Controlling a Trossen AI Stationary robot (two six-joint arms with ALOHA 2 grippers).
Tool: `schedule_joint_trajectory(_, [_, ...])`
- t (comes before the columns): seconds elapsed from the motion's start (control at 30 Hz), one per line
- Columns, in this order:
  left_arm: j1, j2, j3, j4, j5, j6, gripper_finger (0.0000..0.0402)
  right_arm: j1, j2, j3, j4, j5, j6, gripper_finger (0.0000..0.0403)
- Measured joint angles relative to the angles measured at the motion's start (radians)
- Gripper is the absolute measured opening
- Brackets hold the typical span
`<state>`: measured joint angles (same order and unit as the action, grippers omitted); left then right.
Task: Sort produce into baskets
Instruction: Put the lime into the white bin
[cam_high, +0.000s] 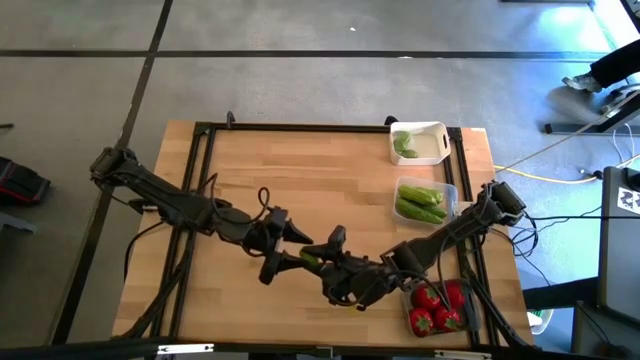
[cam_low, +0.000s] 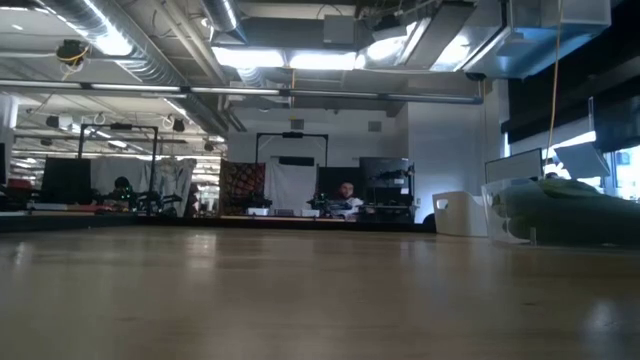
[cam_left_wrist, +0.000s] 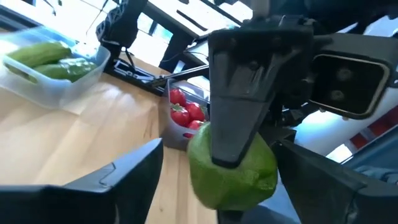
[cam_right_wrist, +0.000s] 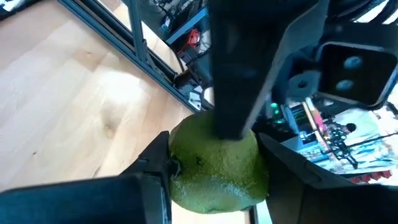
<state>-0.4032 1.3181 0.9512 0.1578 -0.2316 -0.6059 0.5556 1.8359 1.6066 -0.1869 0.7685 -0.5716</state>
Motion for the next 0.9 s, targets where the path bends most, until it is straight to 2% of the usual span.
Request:
schedule_joint_trajectory(0.2, [0.000,-0.096,0.000,-0.142,-0.017,0.049,0.0311,0.002,-0.006,0.000,-0.093,0.033,0.083,0.0149])
schedule_joint_trajectory(0.4, [-0.012,-0.164,0.000,-0.381,-0.127,0.038,0.0311,-0.012,-0.044,0.000,-0.277,0.152,0.214,0.0149])
schedule_joint_trajectory(0.63, [-0.022,-0.157,0.000,-0.552,-0.265,0.004,0.0311,-0.113,-0.140,0.000,-0.657,0.103,0.582,0.0148])
schedule_joint_trajectory(0.77, [-0.022,-0.154,0.000,-0.563,-0.291,0.003,0.0311,-0.199,-0.183,0.000,-0.851,0.052,0.750,0.0147])
schedule_joint_trajectory(0.9, [-0.022,-0.150,0.000,-0.568,-0.290,0.012,0.0311,-0.294,-0.211,0.000,-0.988,0.025,0.828,0.0147])
